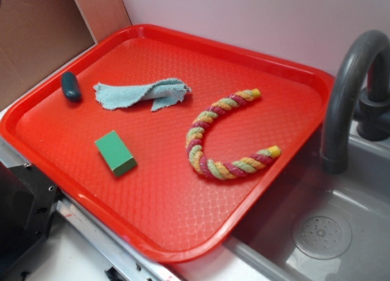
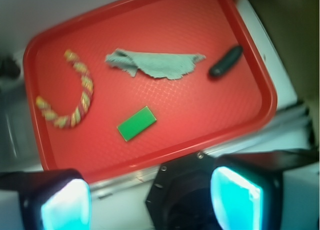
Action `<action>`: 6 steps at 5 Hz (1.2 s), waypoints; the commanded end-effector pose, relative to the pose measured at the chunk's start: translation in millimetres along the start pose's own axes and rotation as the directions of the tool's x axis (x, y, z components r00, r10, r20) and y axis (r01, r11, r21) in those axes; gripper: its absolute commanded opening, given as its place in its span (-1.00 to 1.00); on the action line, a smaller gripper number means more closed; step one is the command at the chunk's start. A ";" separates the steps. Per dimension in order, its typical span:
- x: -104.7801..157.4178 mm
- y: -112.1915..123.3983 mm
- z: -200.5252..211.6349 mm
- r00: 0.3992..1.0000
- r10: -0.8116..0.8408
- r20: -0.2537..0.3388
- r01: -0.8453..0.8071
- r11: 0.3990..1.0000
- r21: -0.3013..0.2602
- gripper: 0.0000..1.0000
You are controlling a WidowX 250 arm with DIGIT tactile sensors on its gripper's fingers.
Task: Grab the plastic pickle.
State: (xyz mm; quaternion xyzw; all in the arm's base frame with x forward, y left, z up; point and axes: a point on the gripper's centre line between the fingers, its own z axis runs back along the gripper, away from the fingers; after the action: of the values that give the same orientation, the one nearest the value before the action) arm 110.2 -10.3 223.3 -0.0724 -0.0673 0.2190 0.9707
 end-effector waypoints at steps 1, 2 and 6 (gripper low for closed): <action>38.4 31.9 -35.5 0.910 0.399 0.107 -0.398 0.917 -0.036 1.00; 67.3 57.4 -64.2 0.860 0.501 0.102 -0.501 0.865 -0.024 1.00; 123.0 104.5 -152.1 0.731 0.632 0.256 -0.655 0.756 0.005 1.00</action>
State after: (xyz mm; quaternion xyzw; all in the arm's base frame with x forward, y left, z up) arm 198.5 114.0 57.2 -0.0184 -0.1202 0.5560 0.8223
